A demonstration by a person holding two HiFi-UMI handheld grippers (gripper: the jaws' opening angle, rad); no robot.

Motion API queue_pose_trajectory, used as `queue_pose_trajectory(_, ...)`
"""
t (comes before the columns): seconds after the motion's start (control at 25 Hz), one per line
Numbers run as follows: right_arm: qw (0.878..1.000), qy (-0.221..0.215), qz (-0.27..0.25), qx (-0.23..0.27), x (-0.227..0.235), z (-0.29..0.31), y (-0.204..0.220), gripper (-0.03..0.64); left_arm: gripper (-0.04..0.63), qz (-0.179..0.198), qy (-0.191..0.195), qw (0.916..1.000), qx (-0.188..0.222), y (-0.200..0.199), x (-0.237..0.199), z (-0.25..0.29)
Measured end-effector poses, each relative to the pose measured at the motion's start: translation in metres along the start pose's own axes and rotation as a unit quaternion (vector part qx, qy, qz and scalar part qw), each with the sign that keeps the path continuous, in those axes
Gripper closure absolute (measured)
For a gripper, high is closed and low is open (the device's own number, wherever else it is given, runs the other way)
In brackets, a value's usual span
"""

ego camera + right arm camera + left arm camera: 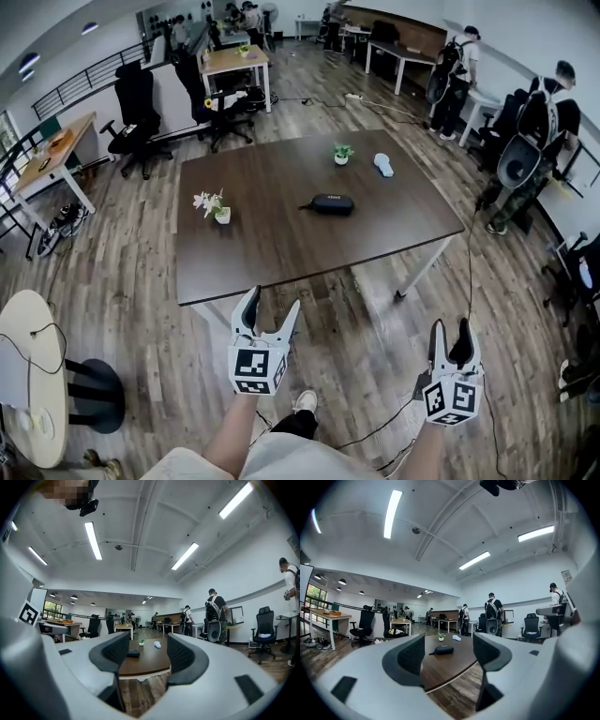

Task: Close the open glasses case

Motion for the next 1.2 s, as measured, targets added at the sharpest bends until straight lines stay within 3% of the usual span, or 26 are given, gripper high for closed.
queue_pose_trajectory(0.32, 0.999, -0.037, -0.002, -0.017, -0.034, 0.098, -0.01, 0.36, 0.268, -0.011, -0.012, 0.9998, -0.007, -0.006, -0.052, 0.059)
queue_pose_trajectory(0.72, 0.996, -0.083, -0.014, 0.002, -0.055, 0.17, -0.037, 0.362, 0.268, -0.016, -0.054, 0.9984, 0.007, -0.027, -0.094, 0.085)
queue_pose_trajectory(0.96, 0.993, -0.113, -0.009, 0.006, -0.043, 0.218, -0.033, 0.364, 0.268, -0.015, -0.08, 0.9967, 0.005, -0.028, -0.093, 0.111)
queue_pose_trajectory(1.2, 0.988, -0.151, -0.014, 0.013, 0.002, 0.29, -0.041, 0.364, 0.27, -0.017, -0.115, 0.9931, 0.014, -0.04, -0.066, 0.165)
Point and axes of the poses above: the fingertips, and each gripper's own axes: z forward along the fingers, x to its right, y out of its underside, the point moved 7 cm from there along -z, backward along the fingers, and after that the axes turned 10 degrees about -x, right-handed, at the moved point
